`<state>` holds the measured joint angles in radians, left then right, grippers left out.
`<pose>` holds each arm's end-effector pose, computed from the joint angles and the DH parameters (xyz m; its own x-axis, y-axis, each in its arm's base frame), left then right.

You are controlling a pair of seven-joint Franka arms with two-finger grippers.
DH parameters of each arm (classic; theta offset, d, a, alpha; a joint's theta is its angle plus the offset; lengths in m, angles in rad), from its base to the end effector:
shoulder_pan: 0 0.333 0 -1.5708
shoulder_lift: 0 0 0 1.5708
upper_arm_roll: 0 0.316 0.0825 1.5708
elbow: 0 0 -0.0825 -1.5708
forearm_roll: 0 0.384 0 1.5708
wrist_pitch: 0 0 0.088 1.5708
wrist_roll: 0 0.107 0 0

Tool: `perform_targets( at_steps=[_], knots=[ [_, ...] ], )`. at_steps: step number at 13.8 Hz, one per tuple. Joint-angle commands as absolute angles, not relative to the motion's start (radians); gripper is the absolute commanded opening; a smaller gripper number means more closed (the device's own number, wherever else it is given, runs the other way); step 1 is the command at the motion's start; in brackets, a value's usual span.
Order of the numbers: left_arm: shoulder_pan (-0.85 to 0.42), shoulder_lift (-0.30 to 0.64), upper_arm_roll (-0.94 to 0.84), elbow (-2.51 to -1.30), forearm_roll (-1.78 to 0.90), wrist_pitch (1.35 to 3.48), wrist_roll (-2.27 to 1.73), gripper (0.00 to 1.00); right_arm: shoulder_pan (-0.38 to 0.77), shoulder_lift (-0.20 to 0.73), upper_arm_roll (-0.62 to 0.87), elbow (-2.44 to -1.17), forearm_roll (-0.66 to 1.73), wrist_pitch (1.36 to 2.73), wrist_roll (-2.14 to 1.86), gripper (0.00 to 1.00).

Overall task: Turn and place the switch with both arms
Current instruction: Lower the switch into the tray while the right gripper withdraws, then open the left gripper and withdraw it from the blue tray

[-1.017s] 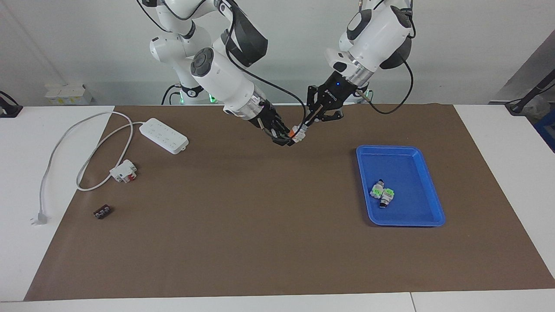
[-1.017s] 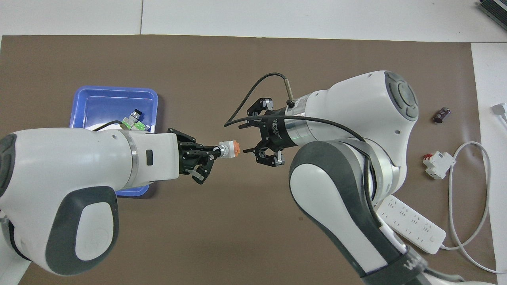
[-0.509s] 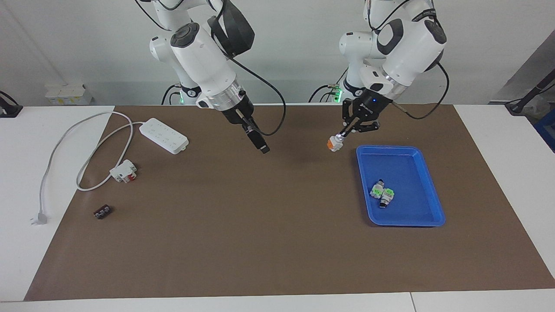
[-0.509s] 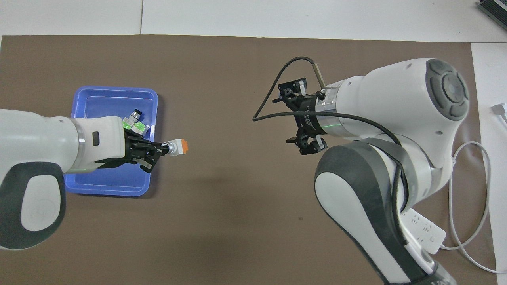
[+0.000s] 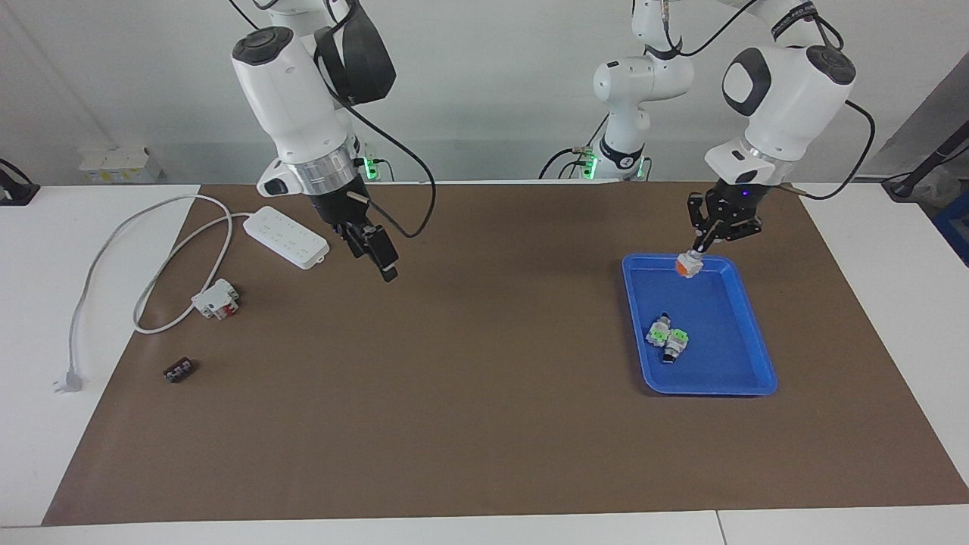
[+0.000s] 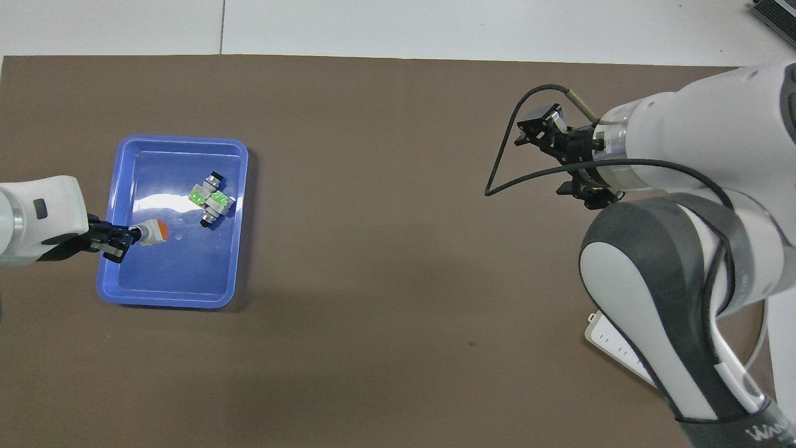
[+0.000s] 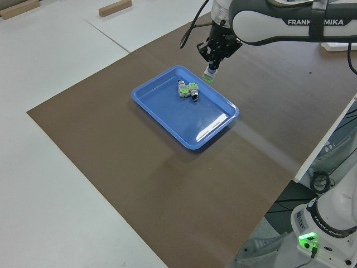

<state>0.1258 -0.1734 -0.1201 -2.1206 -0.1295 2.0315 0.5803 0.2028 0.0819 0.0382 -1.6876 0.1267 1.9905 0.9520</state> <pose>0.5113 -0.0068 0.4945 0.8621 -0.4919 0.1220 -0.4993 -0.8655 0.0390 0.5909 0.1525 0.5617 0.7294 -0.6837 0.0218 -0.6583 -0.7102 -0.2495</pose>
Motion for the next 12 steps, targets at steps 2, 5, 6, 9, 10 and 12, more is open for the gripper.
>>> perform_targets(
  at_steps=[2, 5, 6, 9, 10, 12],
  knots=[
    [0.227, -0.158, -0.133, -2.239, -0.094, 2.175, 0.517, 0.00, 0.105, 0.023, 0.049, -1.695, 0.028, 1.892, 0.645, 0.99],
    [0.245, -0.124, -0.133, -2.299, -0.094, 2.266, 0.509, 0.00, 0.026, 0.000, 0.049, -1.690, -0.024, 1.845, 0.403, 0.99],
    [0.245, -0.109, -0.133, -2.299, -0.094, 2.278, 0.499, 0.00, 0.008, -0.002, 0.048, -1.681, -0.028, 1.844, 0.337, 0.99],
    [0.227, -0.086, -0.135, -2.295, -0.094, 2.333, 0.353, 0.00, -0.011, 0.005, 0.044, -1.623, -0.076, 1.778, 0.238, 0.99],
    [0.224, -0.078, -0.135, -2.290, -0.094, 2.333, 0.309, 0.07, -0.011, 0.009, 0.043, -1.596, -0.081, 1.748, 0.227, 0.99],
    [0.224, -0.075, -0.135, -2.267, -0.094, 2.287, 0.288, 0.55, -0.005, 0.011, 0.044, -1.583, -0.084, 1.701, 0.225, 0.99]
  ],
)
